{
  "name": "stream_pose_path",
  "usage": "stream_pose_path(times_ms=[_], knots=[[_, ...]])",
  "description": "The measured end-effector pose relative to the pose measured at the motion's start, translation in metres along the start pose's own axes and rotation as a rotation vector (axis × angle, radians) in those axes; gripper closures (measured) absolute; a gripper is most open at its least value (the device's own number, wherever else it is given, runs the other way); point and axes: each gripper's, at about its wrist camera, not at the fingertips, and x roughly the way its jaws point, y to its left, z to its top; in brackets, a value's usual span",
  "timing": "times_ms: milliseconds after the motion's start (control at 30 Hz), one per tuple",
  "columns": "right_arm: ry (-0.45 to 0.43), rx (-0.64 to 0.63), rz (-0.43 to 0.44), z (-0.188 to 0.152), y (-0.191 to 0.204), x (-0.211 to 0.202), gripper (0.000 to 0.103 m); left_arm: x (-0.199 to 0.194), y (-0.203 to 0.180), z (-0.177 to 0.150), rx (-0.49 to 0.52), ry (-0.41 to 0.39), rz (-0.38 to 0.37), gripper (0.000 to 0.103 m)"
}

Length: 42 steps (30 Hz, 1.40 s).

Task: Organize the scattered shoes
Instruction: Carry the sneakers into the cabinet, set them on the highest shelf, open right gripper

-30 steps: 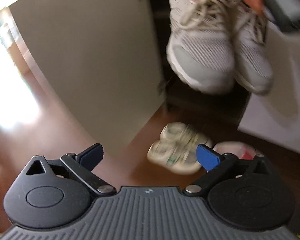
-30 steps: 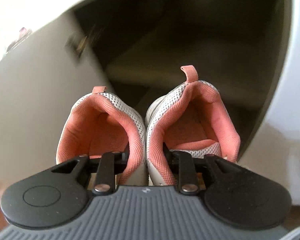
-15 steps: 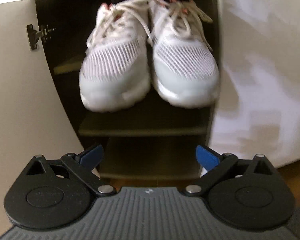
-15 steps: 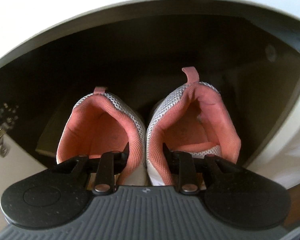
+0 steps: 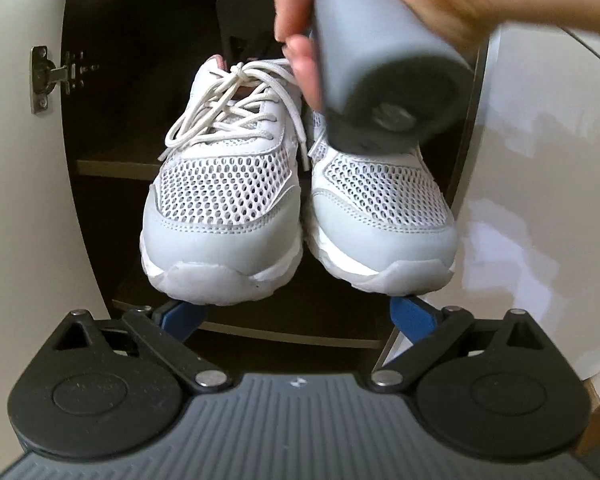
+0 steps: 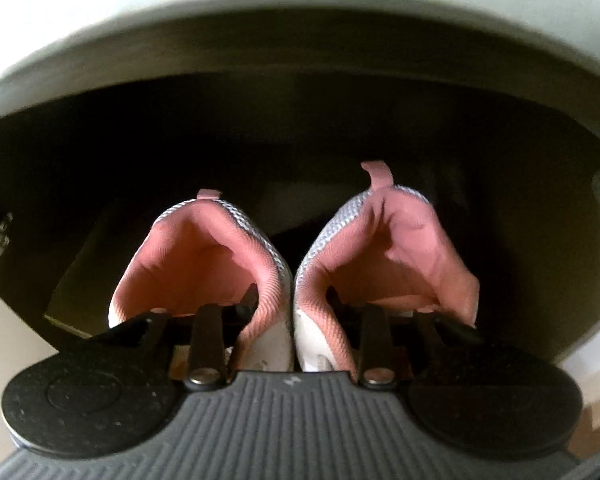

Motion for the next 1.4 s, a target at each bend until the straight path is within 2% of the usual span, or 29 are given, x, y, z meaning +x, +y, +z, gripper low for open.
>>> stream_pose_path(times_ms=[33,67,100,133,167,233,300,433,500,567,600,633,667,700,800,967,1100,1200,1267,1400], knots=[[-0.007,-0.022,0.002,-0.001,0.001,-0.002,0.064,0.000,0.002,0.002,-0.006,-0.001,-0.002,0.004],[-0.034,-0.059,0.003,-0.004,0.001,-0.007,0.056,0.001,0.004,0.004,-0.010,-0.004,-0.004,0.005],[-0.080,-0.109,0.002,-0.008,0.002,-0.015,0.034,0.001,0.007,0.008,-0.008,-0.010,-0.002,0.005],[-0.117,-0.139,-0.003,-0.011,0.003,-0.021,0.020,0.003,0.008,0.012,0.008,-0.016,0.006,0.005],[-0.152,-0.172,-0.002,-0.014,0.004,-0.028,0.012,0.004,0.010,0.015,0.021,-0.018,0.009,0.005],[-0.222,-0.242,0.015,-0.025,0.008,-0.044,0.014,0.007,0.013,0.020,0.030,-0.010,0.006,0.005],[-0.252,-0.268,0.033,-0.037,0.007,-0.065,0.018,0.008,0.015,0.021,0.035,-0.002,0.004,0.005],[-0.195,-0.240,0.068,-0.047,-0.012,-0.095,0.021,0.011,0.021,0.024,0.052,0.016,0.002,0.006],[-0.118,-0.217,0.090,-0.057,-0.020,-0.099,0.036,0.012,0.022,0.025,0.061,0.018,0.004,0.006],[-0.044,-0.157,0.132,-0.058,-0.036,-0.090,0.046,0.013,0.026,0.028,0.067,0.026,0.002,0.006],[-0.002,-0.132,0.137,-0.054,-0.028,-0.084,0.048,0.014,0.028,0.028,0.075,0.029,0.003,0.006],[0.019,-0.121,0.136,-0.044,-0.031,-0.061,0.049,0.015,0.029,0.029,0.088,0.031,0.006,0.006],[0.027,-0.110,0.131,-0.035,-0.042,-0.034,0.052,0.016,0.029,0.030,0.101,0.031,0.008,0.006],[0.040,-0.094,0.114,-0.033,-0.043,-0.026,0.055,0.018,0.031,0.031,0.106,0.030,0.006,0.006],[0.038,-0.073,0.082,-0.020,-0.082,-0.024,0.060,0.028,0.037,0.039,0.126,0.025,-0.012,0.006],[-0.012,-0.074,0.062,-0.005,-0.081,-0.008,0.060,0.058,0.052,0.057,0.170,0.006,-0.034,0.006],[-0.104,-0.089,0.011,0.000,-0.077,0.013,0.062,0.091,0.074,0.074,0.180,0.007,-0.035,0.006],[-0.166,-0.160,0.001,-0.011,-0.070,0.021,0.058,0.110,0.087,0.082,0.198,0.031,-0.050,0.006],[-0.184,-0.166,0.027,-0.021,-0.073,0.019,0.056,0.107,0.091,0.078,0.217,0.042,-0.061,0.006],[-0.227,-0.208,0.065,-0.046,-0.080,-0.014,0.051,0.098,0.100,0.068,0.265,0.062,-0.081,0.006]])
